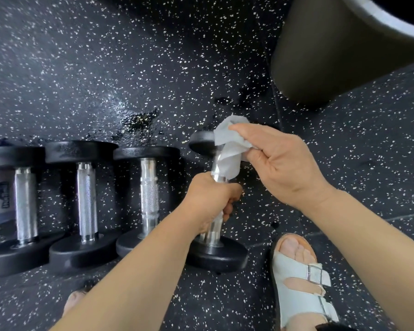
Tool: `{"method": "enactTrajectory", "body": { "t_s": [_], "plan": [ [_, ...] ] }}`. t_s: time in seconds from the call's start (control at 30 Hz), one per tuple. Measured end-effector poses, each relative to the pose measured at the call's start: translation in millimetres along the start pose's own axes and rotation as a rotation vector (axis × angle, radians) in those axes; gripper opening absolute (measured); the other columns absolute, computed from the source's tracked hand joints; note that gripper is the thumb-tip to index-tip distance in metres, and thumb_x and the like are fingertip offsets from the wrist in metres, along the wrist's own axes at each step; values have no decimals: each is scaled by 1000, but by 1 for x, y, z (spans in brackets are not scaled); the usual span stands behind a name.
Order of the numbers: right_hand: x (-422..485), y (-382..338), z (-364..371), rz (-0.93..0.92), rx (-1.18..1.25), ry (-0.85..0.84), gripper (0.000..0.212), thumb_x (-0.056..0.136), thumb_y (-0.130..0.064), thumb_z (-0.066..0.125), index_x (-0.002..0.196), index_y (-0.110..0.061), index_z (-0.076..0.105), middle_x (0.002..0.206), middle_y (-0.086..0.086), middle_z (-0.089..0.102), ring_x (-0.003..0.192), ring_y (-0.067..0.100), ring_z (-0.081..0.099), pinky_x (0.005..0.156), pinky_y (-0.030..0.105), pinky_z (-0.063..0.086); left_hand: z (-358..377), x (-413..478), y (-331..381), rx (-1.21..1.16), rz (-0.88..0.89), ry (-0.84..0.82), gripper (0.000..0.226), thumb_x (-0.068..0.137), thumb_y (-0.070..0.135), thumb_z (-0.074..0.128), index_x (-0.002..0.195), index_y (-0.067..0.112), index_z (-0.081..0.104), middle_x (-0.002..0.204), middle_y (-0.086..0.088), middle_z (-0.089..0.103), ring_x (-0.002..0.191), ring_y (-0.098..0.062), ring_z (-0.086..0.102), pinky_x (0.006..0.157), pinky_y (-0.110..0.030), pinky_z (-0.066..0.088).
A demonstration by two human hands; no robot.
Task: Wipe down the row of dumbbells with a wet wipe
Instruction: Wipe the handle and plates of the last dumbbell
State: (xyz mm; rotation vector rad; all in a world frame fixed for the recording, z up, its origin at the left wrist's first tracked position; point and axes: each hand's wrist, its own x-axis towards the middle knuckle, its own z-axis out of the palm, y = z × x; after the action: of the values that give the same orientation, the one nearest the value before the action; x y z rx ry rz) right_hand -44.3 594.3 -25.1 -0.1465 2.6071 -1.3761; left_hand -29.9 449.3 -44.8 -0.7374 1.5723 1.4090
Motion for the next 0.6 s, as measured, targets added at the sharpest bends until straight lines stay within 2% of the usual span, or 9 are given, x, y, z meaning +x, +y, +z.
{"method": "enactTrajectory", "body": {
  "t_s": [0.13, 0.2, 0.27, 0.3, 0.37, 0.43, 0.47, 0.53, 0.6],
  "plan": [
    [10, -19, 1, -49, -63, -87, 43, 87, -18, 46, 127, -21, 61, 133, -5, 58, 119, 17, 57, 102, 35, 46, -2, -1, 1, 161, 67, 14, 17, 71, -2, 67, 74, 8, 53, 52, -5, 47, 40, -18, 41, 46, -27, 39],
    [19, -32, 1, -37, -160, -187, 44, 82, -21, 42, 117, -24, 68, 133, -5, 58, 119, 20, 57, 101, 37, 45, 0, -4, 0, 282, 91, -4, 18, 74, 3, 69, 72, 10, 52, 56, -5, 49, 41, -16, 42, 44, -24, 39],
    [32, -41, -4, 7, -275, -356, 39, 78, -26, 38, 97, -27, 73, 116, -6, 68, 105, 20, 62, 91, 36, 49, 3, -8, -3, 359, 120, -11, 22, 76, 6, 71, 68, 11, 50, 56, -2, 47, 43, -14, 41, 43, -20, 38],
    [39, -44, -7, 65, -275, -432, 34, 78, -26, 39, 85, -26, 72, 98, -8, 71, 91, 16, 64, 81, 34, 50, 4, -9, -6, 393, 150, -7, 27, 76, 7, 71, 65, 12, 47, 54, -1, 45, 44, -15, 39, 44, -20, 38],
    [53, -43, -15, 223, -115, -516, 24, 79, -16, 47, 59, -18, 59, 58, -10, 56, 57, 9, 49, 58, 26, 41, 6, -10, -9, 472, 205, 5, 36, 74, 9, 72, 59, 15, 39, 52, 3, 41, 45, -16, 37, 48, -23, 34],
    [62, -42, -21, 288, -63, -606, 29, 79, -2, 49, 54, -12, 40, 53, -6, 35, 52, 9, 28, 48, 21, 27, 5, -10, -10, 563, 245, 23, 38, 73, 14, 73, 59, 20, 38, 53, 5, 42, 46, -14, 38, 50, -24, 33],
    [65, -40, -22, 303, -66, -637, 28, 79, 1, 49, 56, -10, 39, 56, -4, 33, 53, 9, 25, 47, 19, 26, 4, -10, -9, 599, 266, 28, 38, 72, 15, 74, 60, 21, 38, 55, 5, 43, 46, -14, 38, 51, -25, 34],
    [68, -32, -23, 383, 9, -603, 26, 80, 0, 50, 57, -9, 43, 55, -5, 34, 51, 6, 27, 44, 15, 26, 4, -11, -8, 615, 301, 30, 38, 70, 16, 74, 60, 22, 38, 54, 5, 42, 47, -15, 38, 52, -26, 35],
    [68, -21, -24, 475, 145, -507, 35, 78, -4, 50, 46, -17, 42, 49, -9, 36, 46, 3, 31, 49, 18, 28, 3, -12, -7, 597, 318, 29, 37, 70, 14, 72, 58, 23, 38, 52, 6, 41, 46, -16, 36, 52, -26, 35]
  ]
}}
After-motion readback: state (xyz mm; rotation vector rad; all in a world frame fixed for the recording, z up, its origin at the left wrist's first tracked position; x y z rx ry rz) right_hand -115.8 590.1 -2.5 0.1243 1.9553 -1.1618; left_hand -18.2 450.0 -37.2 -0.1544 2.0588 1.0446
